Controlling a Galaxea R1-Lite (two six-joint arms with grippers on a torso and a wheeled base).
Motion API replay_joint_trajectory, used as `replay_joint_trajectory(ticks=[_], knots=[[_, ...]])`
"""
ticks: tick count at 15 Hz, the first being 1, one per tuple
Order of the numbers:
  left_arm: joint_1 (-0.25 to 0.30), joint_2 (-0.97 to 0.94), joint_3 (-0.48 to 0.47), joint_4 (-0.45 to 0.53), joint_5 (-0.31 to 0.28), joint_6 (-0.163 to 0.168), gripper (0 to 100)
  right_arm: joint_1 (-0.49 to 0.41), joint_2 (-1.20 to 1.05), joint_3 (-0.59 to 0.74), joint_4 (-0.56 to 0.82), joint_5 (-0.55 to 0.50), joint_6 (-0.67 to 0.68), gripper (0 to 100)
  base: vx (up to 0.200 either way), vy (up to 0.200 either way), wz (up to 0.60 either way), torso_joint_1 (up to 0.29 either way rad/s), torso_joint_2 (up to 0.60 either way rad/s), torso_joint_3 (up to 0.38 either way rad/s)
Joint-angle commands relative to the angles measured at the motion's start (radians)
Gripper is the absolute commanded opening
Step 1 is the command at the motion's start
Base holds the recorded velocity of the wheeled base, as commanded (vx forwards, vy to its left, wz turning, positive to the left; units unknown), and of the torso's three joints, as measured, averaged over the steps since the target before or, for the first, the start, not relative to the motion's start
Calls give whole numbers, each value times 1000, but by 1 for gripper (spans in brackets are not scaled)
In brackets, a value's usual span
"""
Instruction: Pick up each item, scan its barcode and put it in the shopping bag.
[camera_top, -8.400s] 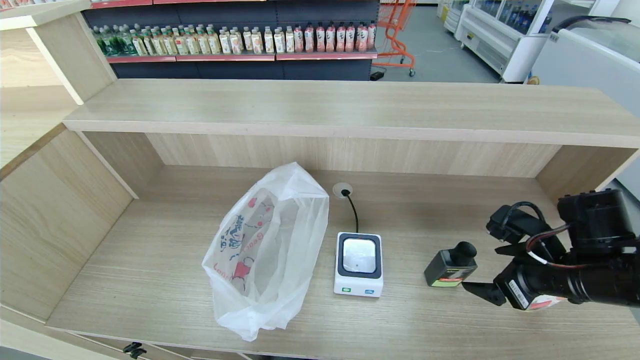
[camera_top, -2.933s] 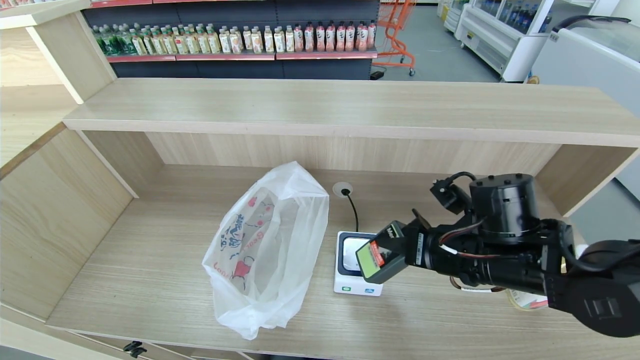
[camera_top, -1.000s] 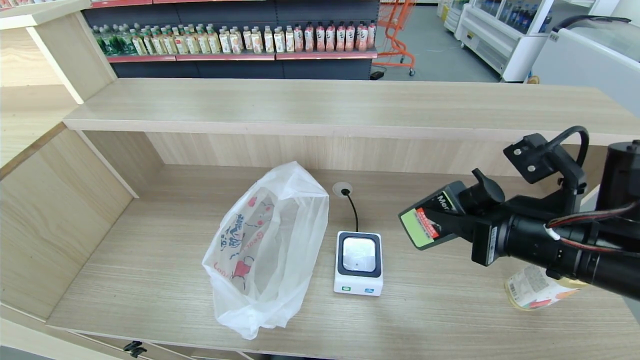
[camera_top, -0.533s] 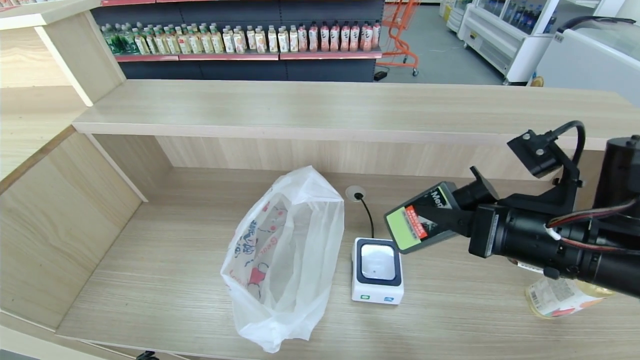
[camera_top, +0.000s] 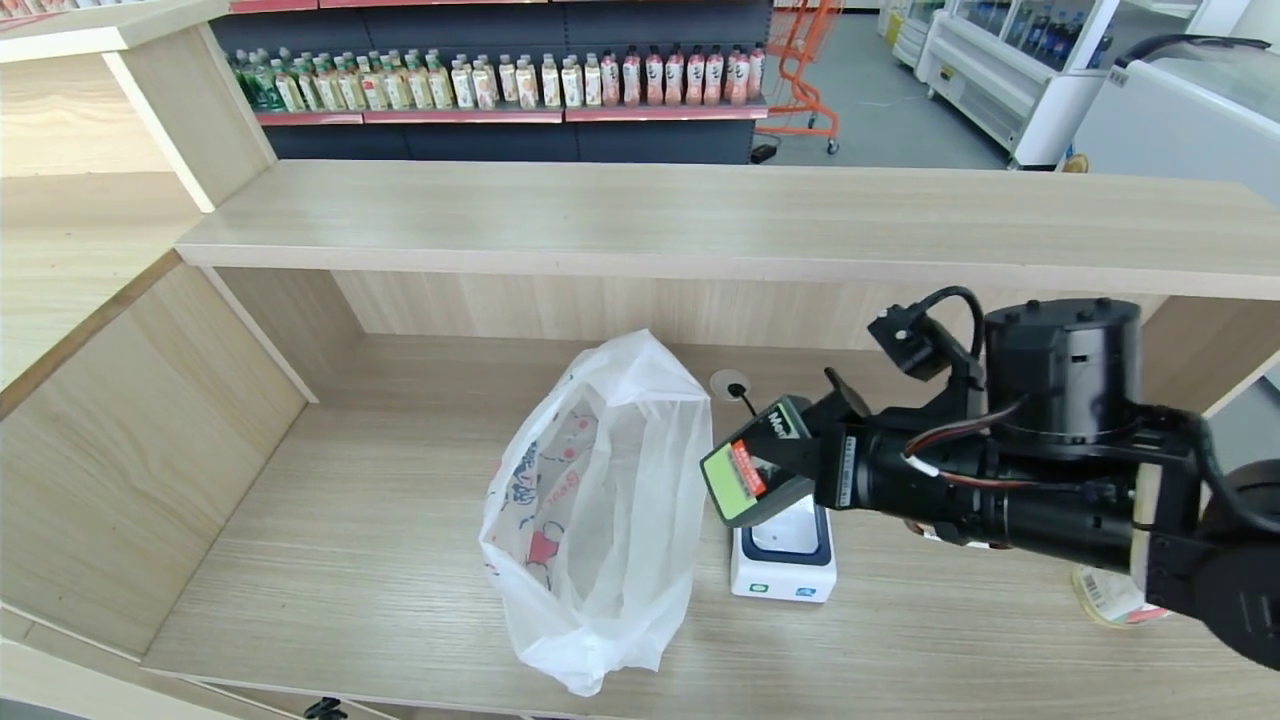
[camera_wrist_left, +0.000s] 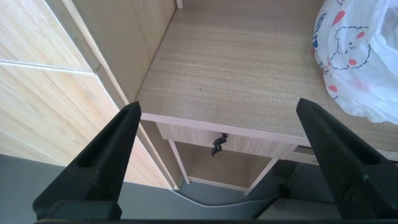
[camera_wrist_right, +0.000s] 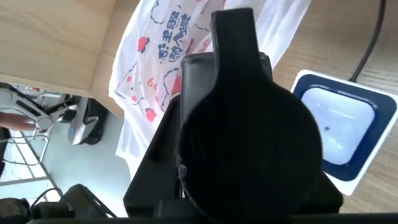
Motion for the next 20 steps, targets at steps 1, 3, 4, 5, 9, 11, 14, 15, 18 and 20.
replay_joint_trajectory(ticks=[1, 3, 4, 5, 9, 11, 14, 15, 18, 20], knots=[[0, 0, 0, 0, 0, -1, 100, 24, 98, -32, 0, 3, -1, 0, 0, 0, 0, 0, 0, 0], [0, 0, 0, 0, 0, 0, 100, 56, 128, -44, -1, 8, -1, 0, 0, 0, 0, 0, 0, 0], [1, 0, 0, 0, 0, 0, 100, 63, 154, -53, -6, 6, -3, 0, 0, 0, 0, 0, 0, 0], [0, 0, 0, 0, 0, -1, 100, 63, 180, -72, -14, 16, -3, 0, 0, 0, 0, 0, 0, 0], [1, 0, 0, 0, 0, 0, 100, 49, 194, -61, -47, 152, -6, 0, 0, 0, 0, 0, 0, 0], [1, 0, 0, 0, 0, 0, 100, -2, 211, -59, -11, 157, -116, 0, 0, 0, 0, 0, 0, 0], [1, 0, 0, 0, 0, 0, 100, -42, 242, -79, 16, 174, -251, 0, 0, 0, 0, 0, 0, 0], [1, 0, 0, 0, 0, 0, 100, -45, 271, -108, 14, 204, -312, 0, 0, 0, 0, 0, 0, 0], [1, 0, 0, 0, 0, 0, 100, -36, 335, -197, 8, 213, -397, 0, 0, 0, 0, 0, 0, 0], [0, 0, 0, 0, 0, 0, 100, -34, 369, -262, -4, 261, -414, 0, 0, 0, 0, 0, 0, 0]])
